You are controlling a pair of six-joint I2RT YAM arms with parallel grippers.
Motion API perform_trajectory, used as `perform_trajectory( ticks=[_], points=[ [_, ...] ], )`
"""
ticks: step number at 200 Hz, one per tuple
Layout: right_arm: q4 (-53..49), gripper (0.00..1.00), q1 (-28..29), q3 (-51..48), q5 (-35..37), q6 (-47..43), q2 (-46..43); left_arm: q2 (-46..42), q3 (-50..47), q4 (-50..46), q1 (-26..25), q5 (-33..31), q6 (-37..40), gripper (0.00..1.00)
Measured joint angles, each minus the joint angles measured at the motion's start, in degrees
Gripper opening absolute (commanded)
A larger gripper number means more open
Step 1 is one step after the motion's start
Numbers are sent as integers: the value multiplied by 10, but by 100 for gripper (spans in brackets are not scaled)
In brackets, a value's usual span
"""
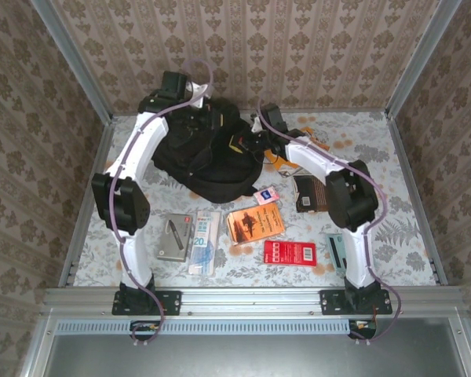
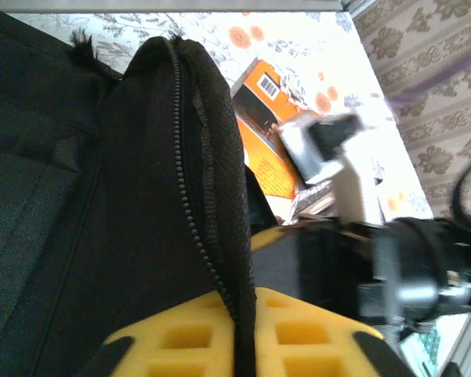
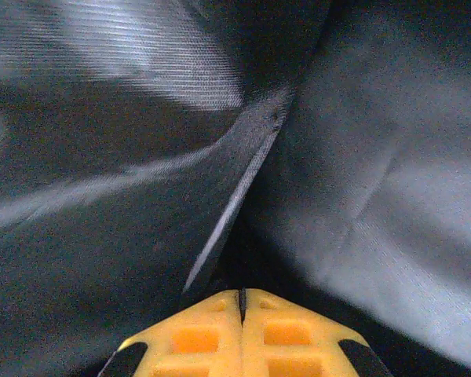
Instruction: Pack the student bag
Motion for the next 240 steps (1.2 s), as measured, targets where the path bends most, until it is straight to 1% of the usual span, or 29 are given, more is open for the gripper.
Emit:
perform_trajectory(
  ticks=[12,27,54,81,118,127,146,157,178,184,200,212,220,234,240],
  points=[
    [27,4,7,5,-14,30,22,5,0,-2,-5,-5,3,35],
    [63,3,15,6,-29,72,38,9,0,-6,-11,-14,12,44],
    [118,3,23,13,-45,126,46,9,0,-17,-21,-30,21,53],
    [144,2,21,15,-52,158,48,8,0,-16,-24,-44,26,57],
    [158,0,21,15,-52,175,52,-9,-17,-21,-23,-82,39,55],
    [159,0,20,16,-52,176,52,-18,-29,-21,-23,-90,42,54],
    [160,0,20,16,-54,176,53,-38,-61,-12,-23,-102,43,48],
    [162,0,19,16,-54,176,53,-51,-79,-13,-21,-106,43,41],
    [168,0,17,17,-54,178,53,-60,-93,-15,-20,-112,49,23],
    [168,0,17,17,-54,178,53,-61,-93,-15,-19,-112,48,20],
    [168,0,15,18,-54,177,53,-63,-97,-12,-17,-112,48,17],
    [168,0,15,19,-54,177,53,-70,-105,-10,-17,-112,45,8],
    [168,0,15,21,-54,175,53,-76,-110,-8,-16,-113,45,0],
    [167,0,15,23,-54,171,53,-85,-114,-7,-16,-114,42,0],
    [165,4,15,23,-54,167,52,-88,-114,-7,-15,-114,42,0]
  ],
)
